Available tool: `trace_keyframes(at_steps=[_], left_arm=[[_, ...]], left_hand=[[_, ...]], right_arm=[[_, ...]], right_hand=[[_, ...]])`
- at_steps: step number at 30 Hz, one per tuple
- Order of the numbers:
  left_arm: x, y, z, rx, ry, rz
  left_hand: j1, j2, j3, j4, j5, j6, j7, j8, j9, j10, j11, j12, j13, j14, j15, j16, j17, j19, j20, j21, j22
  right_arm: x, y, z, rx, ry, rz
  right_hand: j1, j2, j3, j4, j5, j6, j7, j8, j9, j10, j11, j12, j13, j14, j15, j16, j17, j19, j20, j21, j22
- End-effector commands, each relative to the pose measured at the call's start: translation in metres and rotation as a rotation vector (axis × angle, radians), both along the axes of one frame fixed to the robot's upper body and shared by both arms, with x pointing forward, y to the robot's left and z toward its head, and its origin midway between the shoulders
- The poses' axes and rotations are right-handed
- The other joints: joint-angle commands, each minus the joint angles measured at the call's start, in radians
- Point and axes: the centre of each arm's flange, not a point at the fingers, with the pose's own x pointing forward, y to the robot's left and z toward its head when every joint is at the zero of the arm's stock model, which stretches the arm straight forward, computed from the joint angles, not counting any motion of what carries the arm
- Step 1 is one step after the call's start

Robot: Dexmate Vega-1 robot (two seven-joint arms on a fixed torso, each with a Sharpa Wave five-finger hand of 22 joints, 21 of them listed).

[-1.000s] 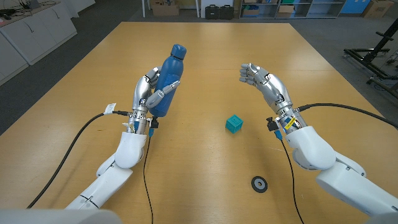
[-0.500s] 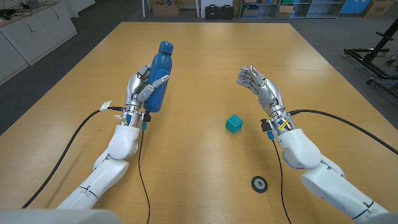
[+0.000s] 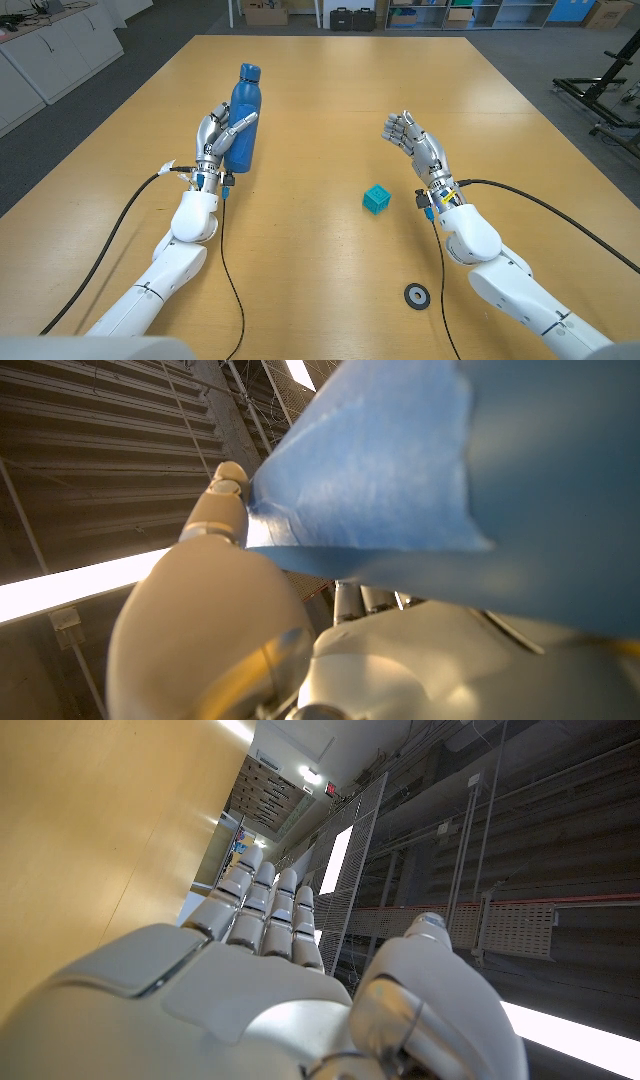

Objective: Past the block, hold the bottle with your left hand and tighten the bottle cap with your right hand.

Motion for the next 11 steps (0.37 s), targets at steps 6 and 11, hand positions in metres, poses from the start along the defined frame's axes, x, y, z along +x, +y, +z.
trace_keyframes(at_steps=[6, 11], left_arm=[[0.0154, -0.0058, -0.009, 0.001, 0.058, 0.009], [0.0136, -0.006, -0.0138, 0.002, 0.057, 0.009]], left_hand=[[0.259, 0.288, -0.001, 0.007, 0.008, 0.311, -0.214, 0.007, 0.001, 0.183, -0.178, 0.002, 0.003, 0.013, -0.144, -0.005, 0.001, -0.007, -0.123, 0.004, 0.002], [0.258, 0.289, -0.002, 0.007, 0.008, 0.309, -0.214, 0.006, 0.001, 0.184, -0.178, 0.002, 0.004, 0.014, -0.144, -0.005, 0.001, -0.007, -0.123, 0.004, 0.002]], right_arm=[[0.0195, -0.012, -0.0028, 0.004, 0.032, 0.02], [0.0161, -0.011, -0.0035, 0.006, 0.034, 0.011]], right_hand=[[-0.015, 0.002, -0.005, 0.009, 0.003, 0.012, 0.003, 0.0, 0.0, 0.019, 0.002, 0.0, -0.007, 0.008, -0.006, 0.006, -0.004, 0.009, -0.002, 0.002, 0.0], [-0.019, 0.003, -0.006, 0.01, 0.003, 0.02, 0.002, 0.0, -0.001, 0.03, 0.0, 0.001, -0.012, 0.015, -0.009, 0.009, -0.006, 0.018, -0.004, 0.005, -0.001]])
